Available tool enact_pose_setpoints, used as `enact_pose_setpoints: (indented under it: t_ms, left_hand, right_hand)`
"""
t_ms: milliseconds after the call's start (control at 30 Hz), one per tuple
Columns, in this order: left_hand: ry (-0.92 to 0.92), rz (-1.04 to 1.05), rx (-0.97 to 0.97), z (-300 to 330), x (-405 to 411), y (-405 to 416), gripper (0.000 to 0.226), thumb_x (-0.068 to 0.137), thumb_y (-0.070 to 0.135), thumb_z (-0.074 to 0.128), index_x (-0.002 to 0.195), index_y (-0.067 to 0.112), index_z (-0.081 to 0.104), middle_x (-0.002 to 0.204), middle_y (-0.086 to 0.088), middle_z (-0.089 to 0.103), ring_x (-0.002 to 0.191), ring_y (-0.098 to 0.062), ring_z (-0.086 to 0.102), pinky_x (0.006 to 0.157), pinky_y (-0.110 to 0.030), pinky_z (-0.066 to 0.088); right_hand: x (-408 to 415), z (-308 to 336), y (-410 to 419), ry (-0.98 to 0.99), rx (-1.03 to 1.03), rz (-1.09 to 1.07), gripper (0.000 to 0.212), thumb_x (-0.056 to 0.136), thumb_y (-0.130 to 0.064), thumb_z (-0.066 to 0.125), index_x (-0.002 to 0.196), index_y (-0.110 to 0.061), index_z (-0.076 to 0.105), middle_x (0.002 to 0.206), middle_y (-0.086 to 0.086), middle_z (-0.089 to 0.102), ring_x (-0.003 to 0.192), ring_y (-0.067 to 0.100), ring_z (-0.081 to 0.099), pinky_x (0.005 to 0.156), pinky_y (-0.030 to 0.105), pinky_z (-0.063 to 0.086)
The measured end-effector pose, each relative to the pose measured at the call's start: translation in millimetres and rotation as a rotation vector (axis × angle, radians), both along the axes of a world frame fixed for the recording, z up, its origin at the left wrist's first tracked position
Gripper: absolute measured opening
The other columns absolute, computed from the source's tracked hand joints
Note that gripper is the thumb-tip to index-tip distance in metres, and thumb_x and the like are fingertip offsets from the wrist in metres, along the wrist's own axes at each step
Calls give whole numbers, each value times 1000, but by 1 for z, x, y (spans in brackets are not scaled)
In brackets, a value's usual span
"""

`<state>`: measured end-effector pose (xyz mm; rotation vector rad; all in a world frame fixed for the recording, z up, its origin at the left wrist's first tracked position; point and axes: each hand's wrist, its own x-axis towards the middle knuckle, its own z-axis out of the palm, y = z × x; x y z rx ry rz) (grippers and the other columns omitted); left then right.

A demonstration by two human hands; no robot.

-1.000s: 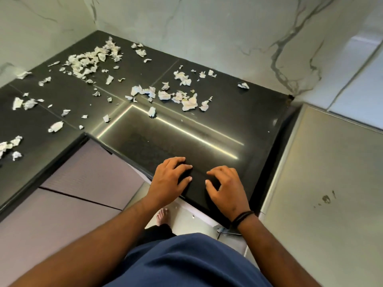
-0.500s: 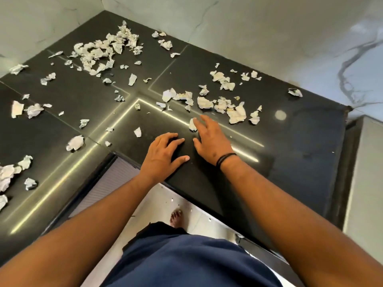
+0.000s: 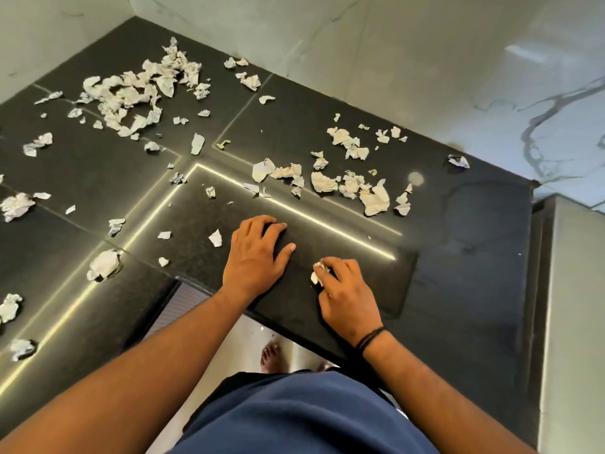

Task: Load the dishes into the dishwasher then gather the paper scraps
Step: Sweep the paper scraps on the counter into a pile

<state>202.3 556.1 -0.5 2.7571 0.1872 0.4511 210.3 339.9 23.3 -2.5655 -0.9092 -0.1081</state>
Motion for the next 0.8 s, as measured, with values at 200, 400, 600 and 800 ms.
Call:
enact_pose_setpoints:
  t_ms: [200,400,600,800]
  left_hand:
    - [-4,58,22,5,12,-5,27,94,43,64,105,18,67,112,-2,55,102,-27,49,80,-43,43]
    - [-11,74,44,6,12,-5,24,93,40,66,102,18,67,112,-3,55,101,-28,49,79,-43,43]
    - [-10,78,51,6,13,-7,24,93,40,67,102,18,67,113,-3,55,101,-28,49,80,-42,42]
    - [-15,88,47,7,13,-8,23,94,39,67,103,18,68,112,-3,55,100,-27,49,80,-44,43]
  right_hand:
    - [68,27,10,37,123,-197,41,82,-6,48,119,2,64,124,17,59,114,33,52,103,38,44]
    - [102,14,-9,33,-231,-216,31,87,-10,50,114,1,62,120,17,57,109,34,49,93,41,48]
    - [34,2,-6,-22,-114,-29,41,86,-15,36,112,-1,66,115,14,60,94,30,51,84,39,52]
    - [53,5,-21,-151,122,6,31,88,-9,52,112,-3,70,117,16,65,102,33,57,89,42,50]
